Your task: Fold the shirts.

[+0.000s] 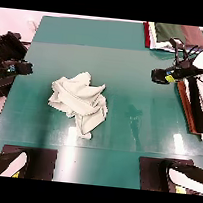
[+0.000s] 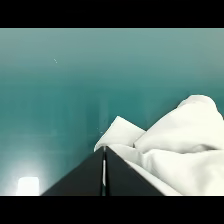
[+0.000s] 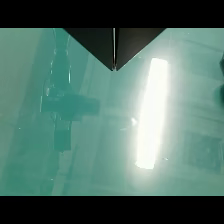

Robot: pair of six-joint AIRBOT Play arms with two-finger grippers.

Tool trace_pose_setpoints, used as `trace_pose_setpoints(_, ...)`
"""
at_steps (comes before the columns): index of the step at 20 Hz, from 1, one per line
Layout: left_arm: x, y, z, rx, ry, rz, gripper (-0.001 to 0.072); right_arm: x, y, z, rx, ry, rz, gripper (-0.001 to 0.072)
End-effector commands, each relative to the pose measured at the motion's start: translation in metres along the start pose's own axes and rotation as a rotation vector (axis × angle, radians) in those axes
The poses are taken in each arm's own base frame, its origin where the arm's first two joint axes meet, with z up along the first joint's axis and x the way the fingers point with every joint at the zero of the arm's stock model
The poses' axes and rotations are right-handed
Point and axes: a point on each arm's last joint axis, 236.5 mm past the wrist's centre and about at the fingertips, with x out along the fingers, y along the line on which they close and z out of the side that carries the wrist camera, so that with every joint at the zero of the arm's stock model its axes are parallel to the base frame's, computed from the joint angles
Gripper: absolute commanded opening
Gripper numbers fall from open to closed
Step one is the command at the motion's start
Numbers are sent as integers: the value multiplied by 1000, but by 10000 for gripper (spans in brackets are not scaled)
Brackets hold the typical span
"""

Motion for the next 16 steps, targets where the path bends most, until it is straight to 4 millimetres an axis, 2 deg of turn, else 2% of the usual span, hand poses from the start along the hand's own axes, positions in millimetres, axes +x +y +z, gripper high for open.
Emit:
trace_pose_setpoints(1,0,-3,2,-34,-6,-14,26,0,0,0,0,1,0,22)
trace_pose_setpoints(2,0,-6,4,-55,-16,-27,26,0,0,0,0,1,1,21)
trace_pose_setpoints(4,-7,-31,29,-156,-87,-130,26,0,1,0,0,1,1,22)
trace_pose_setpoints(6,-27,-76,66,-16,-174,-255,26,0,1,0,0,1,2,22)
trace_pose_setpoints(8,-46,-115,94,146,-238,-296,26,0,1,-4,1,16,3,21)
trace_pose_setpoints(10,-54,-135,102,272,-256,-275,53,0,2,-14,2,61,6,21)
trace_pose_setpoints(12,-44,-133,90,198,-186,-254,560,-1,5,-21,8,91,21,21)
trace_pose_setpoints(13,-31,-129,78,149,-128,-246,570,-1,5,-24,7,101,21,21)
trace_pose_setpoints(14,-15,-125,58,143,-38,-240,570,-1,5,-27,8,115,21,21)
trace_pose_setpoints(16,17,-121,7,118,173,-256,570,-3,5,-37,7,157,18,22)
